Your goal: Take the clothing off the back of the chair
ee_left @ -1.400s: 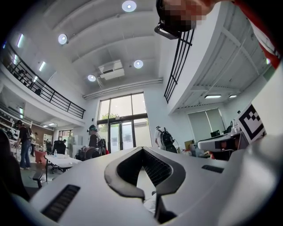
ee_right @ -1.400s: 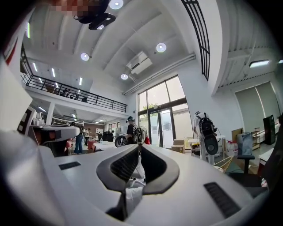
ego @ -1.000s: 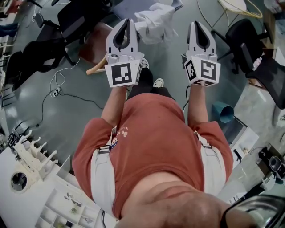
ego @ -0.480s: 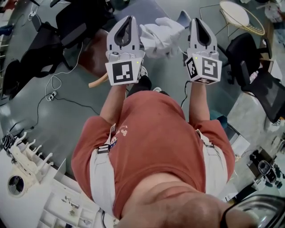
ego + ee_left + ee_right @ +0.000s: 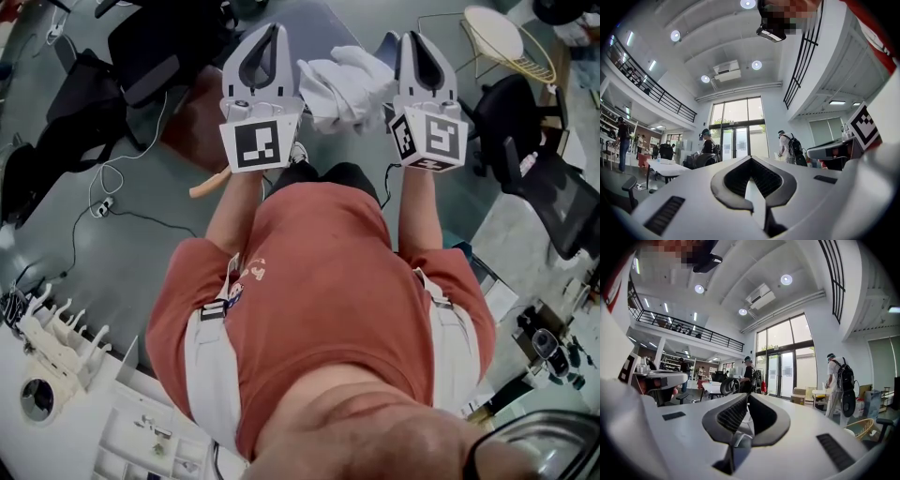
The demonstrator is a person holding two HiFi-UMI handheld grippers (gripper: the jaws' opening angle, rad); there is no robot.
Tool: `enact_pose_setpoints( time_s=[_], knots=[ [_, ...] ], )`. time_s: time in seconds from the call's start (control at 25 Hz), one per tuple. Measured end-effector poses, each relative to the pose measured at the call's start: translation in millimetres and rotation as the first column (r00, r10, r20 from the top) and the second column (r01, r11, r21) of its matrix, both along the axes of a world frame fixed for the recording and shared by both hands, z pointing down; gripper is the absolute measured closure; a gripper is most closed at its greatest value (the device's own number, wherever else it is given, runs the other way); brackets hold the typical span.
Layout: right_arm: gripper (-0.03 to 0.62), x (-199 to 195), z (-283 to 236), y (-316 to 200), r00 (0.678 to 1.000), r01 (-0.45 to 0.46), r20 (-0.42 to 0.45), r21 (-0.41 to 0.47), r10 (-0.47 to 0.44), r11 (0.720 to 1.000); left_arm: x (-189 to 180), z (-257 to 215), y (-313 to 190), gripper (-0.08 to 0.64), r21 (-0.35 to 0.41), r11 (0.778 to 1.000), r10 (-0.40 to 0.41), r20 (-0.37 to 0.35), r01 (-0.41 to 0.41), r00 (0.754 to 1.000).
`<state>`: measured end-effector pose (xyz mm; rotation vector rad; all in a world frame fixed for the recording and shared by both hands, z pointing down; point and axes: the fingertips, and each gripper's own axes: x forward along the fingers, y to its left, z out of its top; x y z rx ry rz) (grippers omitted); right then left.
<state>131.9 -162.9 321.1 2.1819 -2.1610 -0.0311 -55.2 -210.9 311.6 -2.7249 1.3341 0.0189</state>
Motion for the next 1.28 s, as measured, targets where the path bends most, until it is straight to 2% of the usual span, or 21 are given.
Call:
enact_pose_setpoints(
  time_s=[0.2,0.44,0.6,0.68,0.76,0.8,0.92,1.04,1.16,1.28],
  knots=[
    [0.561,7,18,-14,1.0,0.025,-0.012,-0.051,-0.026,0.998,10,12,-9,0.546,-0.015,1.0,-0.005,0.005,0.005,1.0],
    [0.561,13,59,-11,0.994,0.113,0.012,-0.147,-0.112,0.983,27,36,0,0.546,-0.056,0.998,-0.032,0.031,0.034,0.999],
    [0.546,13,97,-7,0.981,0.193,0.018,-0.241,-0.195,0.951,36,54,9,0.546,-0.086,0.994,-0.059,0.045,0.062,0.997],
    [0.489,12,120,-4,0.966,0.25,0.017,-0.305,-0.257,0.919,40,64,15,0.546,-0.099,0.992,-0.07,0.059,0.076,0.996],
    [0.432,11,145,2,0.943,0.317,0.031,-0.378,-0.33,0.87,44,75,22,0.546,-0.117,0.989,-0.081,0.077,0.09,0.994],
    [0.402,9,158,6,0.927,0.355,0.04,-0.417,-0.373,0.837,45,80,25,0.546,-0.129,0.987,-0.088,0.084,0.098,0.993],
    [0.322,-3,194,21,0.853,0.469,0.067,-0.535,-0.518,0.703,45,92,35,0.546,-0.16,0.979,-0.114,0.1,0.13,0.988],
    [0.28,-14,221,36,0.771,0.529,0.077,-0.63,-0.632,0.569,42,98,42,0.546,-0.175,0.971,-0.146,0.11,0.164,0.983],
    [0.258,-24,244,48,0.672,0.548,0.059,-0.709,-0.738,0.443,37,102,44,0.546,-0.185,0.963,-0.177,0.119,0.197,0.977],
    [0.244,-35,266,63,0.543,0.525,0.035,-0.794,-0.839,0.307,31,105,44,0.546,-0.186,0.956,-0.204,0.131,0.226,0.97]
  ],
)
